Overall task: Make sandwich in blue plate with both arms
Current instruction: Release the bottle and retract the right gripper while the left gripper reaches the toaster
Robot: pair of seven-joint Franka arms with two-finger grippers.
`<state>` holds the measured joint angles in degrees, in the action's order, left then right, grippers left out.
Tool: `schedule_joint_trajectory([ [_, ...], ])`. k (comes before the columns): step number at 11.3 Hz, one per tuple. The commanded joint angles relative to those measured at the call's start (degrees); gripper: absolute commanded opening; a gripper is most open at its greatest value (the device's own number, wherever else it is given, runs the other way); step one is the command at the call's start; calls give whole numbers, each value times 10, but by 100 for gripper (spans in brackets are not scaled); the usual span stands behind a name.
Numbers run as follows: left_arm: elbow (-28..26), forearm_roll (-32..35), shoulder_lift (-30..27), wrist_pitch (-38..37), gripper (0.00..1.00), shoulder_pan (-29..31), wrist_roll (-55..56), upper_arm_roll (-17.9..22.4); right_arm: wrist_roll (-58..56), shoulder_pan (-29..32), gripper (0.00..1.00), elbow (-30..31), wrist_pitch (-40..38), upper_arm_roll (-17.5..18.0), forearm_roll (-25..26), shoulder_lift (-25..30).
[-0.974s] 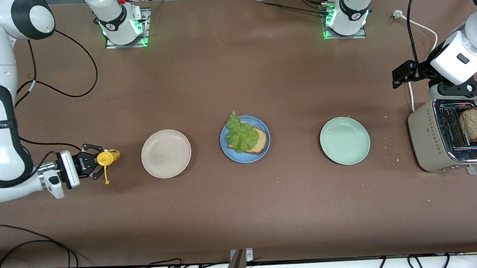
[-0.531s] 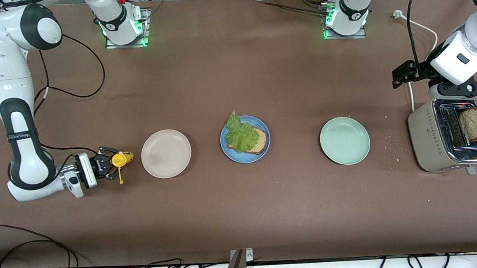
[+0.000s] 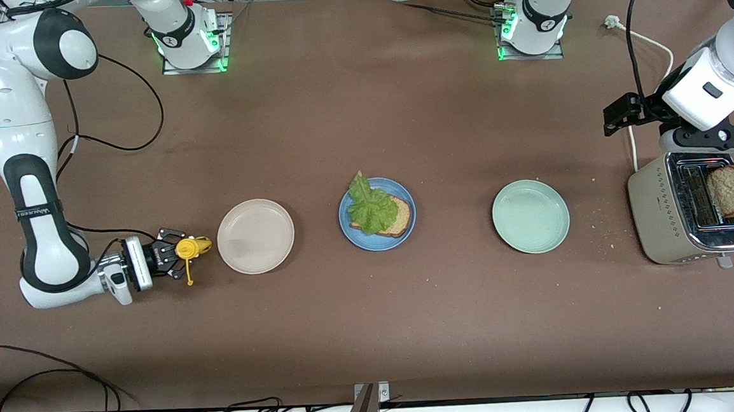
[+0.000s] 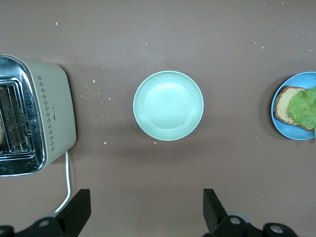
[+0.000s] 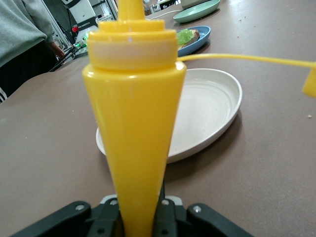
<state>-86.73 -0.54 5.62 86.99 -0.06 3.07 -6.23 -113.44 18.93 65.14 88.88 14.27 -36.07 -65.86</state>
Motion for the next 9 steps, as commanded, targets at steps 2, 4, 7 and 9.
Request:
schedule_joint_trajectory([
  [2,3,3,-2,-7,100,2,-4,-2,-83,17,100,-11,18,11,-33,-21],
  [4,4,3,-2,-7,100,2,-5,-2,-87,19,100,-12,18,8,-35,-21],
  [7,3,2,-2,-7,100,2,-4,-2,-86,19,100,-18,11,-9,-31,-18],
  [9,3,2,-2,-7,100,2,-5,-2,-87,19,100,-19,-6,-28,-30,-16],
])
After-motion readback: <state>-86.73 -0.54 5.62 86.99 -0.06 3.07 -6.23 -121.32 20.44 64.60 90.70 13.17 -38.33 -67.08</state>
